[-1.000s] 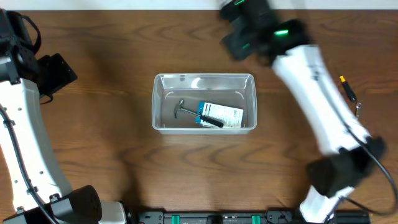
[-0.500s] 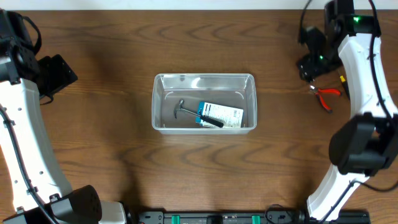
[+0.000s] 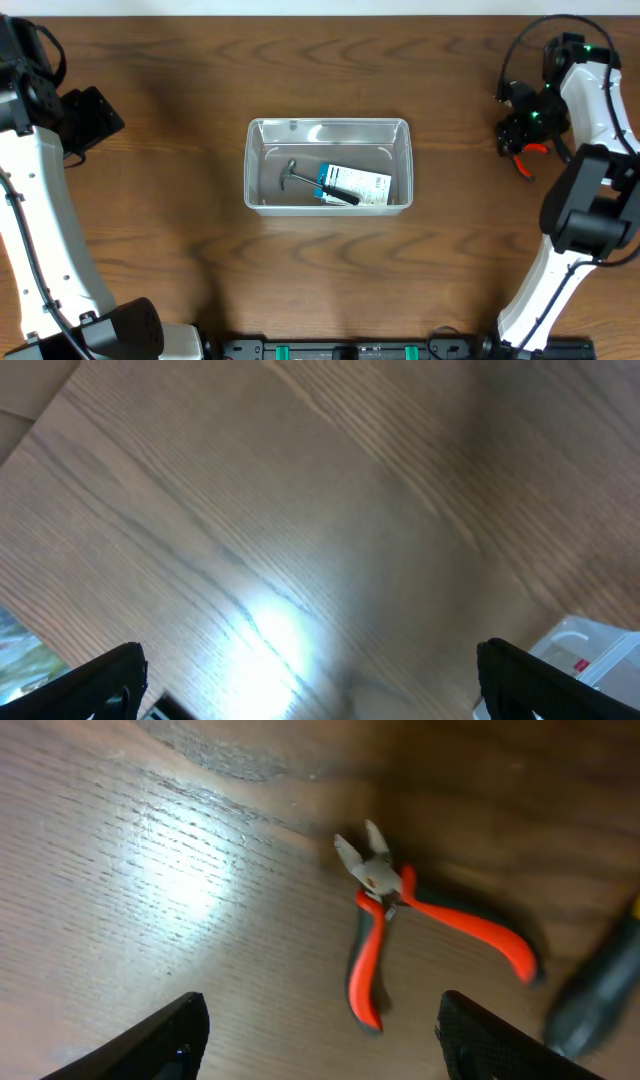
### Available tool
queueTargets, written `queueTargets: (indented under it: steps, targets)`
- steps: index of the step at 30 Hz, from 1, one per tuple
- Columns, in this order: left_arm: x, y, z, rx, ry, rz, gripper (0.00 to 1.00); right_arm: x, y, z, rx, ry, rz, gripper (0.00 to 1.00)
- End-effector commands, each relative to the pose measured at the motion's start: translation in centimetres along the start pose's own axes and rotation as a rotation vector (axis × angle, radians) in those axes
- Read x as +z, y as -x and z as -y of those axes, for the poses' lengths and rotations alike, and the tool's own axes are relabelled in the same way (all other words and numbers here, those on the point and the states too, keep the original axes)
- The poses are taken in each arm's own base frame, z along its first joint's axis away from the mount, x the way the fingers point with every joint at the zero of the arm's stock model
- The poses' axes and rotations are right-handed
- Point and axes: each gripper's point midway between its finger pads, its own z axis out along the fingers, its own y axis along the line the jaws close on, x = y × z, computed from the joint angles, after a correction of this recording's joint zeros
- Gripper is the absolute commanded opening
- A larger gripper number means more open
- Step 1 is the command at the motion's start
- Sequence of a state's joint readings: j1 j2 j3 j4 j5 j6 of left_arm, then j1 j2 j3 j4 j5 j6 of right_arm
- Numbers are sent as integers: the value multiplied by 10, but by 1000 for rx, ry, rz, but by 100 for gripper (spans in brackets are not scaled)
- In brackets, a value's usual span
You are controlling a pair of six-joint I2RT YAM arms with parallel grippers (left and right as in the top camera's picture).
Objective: Pack container
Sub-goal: 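Move the right gripper back and grasp the red pliers, then carry the red pliers left and drop them into the container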
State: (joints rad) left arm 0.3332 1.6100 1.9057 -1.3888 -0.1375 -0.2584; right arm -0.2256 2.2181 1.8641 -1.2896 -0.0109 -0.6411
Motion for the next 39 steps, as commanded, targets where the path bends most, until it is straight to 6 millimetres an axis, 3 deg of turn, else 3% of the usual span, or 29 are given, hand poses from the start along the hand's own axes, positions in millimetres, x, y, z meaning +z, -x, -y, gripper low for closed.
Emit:
queueTargets:
  steps: [1, 6, 14, 21, 29, 36, 39]
  targets:
    - [0, 0, -1, -11, 1, 4, 98, 17, -3, -3, -24, 40, -27, 76]
    - [0, 1, -1, -11, -1, 9, 98, 37, -9, 0, 0, 47, -88, 77]
    - [0, 3, -1, -13, -3, 16, 98, 51, -12, 2, 24, 48, -121, 76]
    - [0, 3, -1, -12, -3, 17, 98, 61, -12, 8, 98, 6, -121, 62]
    - [0, 3, -1, -12, -3, 16, 98, 89, -37, -1, 128, 4, -201, 65]
    - [0, 3, -1, -12, -3, 16, 98, 102, -47, -9, 140, 14, -229, 46]
    - [0, 3, -1, -12, -3, 16, 98, 102, -46, -9, 153, 13, -228, 31]
